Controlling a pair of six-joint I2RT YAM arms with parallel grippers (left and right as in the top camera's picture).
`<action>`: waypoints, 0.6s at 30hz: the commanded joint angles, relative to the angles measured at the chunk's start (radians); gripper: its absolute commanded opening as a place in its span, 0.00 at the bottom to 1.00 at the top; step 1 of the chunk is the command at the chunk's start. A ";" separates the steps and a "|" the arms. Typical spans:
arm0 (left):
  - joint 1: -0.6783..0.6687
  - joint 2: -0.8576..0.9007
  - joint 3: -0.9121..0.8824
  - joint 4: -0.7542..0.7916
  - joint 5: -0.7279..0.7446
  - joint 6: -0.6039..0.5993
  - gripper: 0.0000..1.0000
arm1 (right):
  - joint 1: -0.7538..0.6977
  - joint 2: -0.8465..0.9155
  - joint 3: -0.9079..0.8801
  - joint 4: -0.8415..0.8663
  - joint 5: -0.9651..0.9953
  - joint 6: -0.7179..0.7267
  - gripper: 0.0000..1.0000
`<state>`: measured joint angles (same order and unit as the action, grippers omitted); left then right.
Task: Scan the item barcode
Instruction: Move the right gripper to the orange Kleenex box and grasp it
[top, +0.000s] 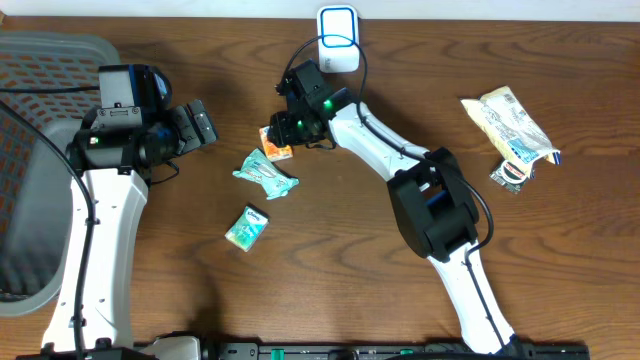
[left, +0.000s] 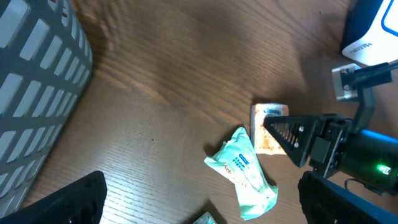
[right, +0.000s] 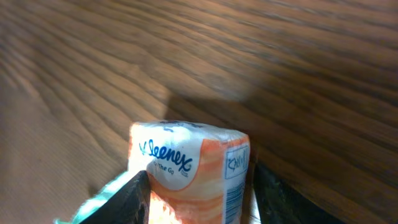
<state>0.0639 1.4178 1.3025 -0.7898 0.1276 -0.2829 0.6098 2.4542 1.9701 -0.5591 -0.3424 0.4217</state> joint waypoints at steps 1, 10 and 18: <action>0.003 0.002 0.006 -0.003 -0.009 0.017 0.98 | 0.015 0.043 0.003 -0.021 -0.001 0.008 0.25; 0.003 0.002 0.006 -0.003 -0.009 0.017 0.98 | -0.009 -0.012 0.007 -0.143 -0.020 -0.112 0.01; 0.003 0.002 0.006 -0.003 -0.009 0.017 0.98 | -0.171 -0.166 0.008 -0.415 -0.389 -0.484 0.01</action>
<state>0.0639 1.4178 1.3025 -0.7898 0.1276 -0.2829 0.5034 2.3569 1.9781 -0.9394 -0.5411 0.1154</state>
